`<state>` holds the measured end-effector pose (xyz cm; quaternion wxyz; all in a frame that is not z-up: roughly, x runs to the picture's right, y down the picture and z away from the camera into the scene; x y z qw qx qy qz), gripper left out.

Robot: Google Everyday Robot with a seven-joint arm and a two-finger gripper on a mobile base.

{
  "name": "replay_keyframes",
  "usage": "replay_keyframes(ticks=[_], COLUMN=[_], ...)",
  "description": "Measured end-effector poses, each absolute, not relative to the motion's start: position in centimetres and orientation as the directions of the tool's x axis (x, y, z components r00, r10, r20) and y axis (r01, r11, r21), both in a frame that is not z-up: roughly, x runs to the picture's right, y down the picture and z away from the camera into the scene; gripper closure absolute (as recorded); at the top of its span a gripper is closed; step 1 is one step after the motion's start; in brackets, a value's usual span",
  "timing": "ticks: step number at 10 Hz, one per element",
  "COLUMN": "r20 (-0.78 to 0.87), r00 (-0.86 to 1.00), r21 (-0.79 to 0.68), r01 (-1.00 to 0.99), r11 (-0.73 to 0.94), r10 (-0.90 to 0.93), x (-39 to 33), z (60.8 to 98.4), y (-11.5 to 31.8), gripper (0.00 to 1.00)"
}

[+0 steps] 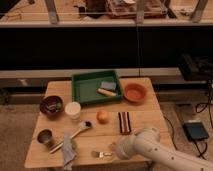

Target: Place fork in red bowl

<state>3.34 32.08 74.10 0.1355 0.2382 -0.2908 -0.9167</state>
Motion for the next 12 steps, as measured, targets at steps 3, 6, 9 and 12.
replay_keyframes(ticks=[3, 6, 9, 12], r20=[-0.352, -0.345, -0.343, -0.340], r00=[-0.853, -0.854, -0.853, -0.856], r21=[0.607, 0.616, 0.619, 0.620], r01=[0.104, 0.108, 0.110, 0.106], r11=[-0.788, -0.781, -0.777, -0.777], r10=[-0.384, -0.390, -0.394, -0.389], x=[3.1, 3.0, 2.8, 3.0], z=[74.8, 75.3, 75.5, 75.5], y=[32.4, 32.7, 32.8, 33.0], gripper=[0.49, 0.55, 0.83, 1.00])
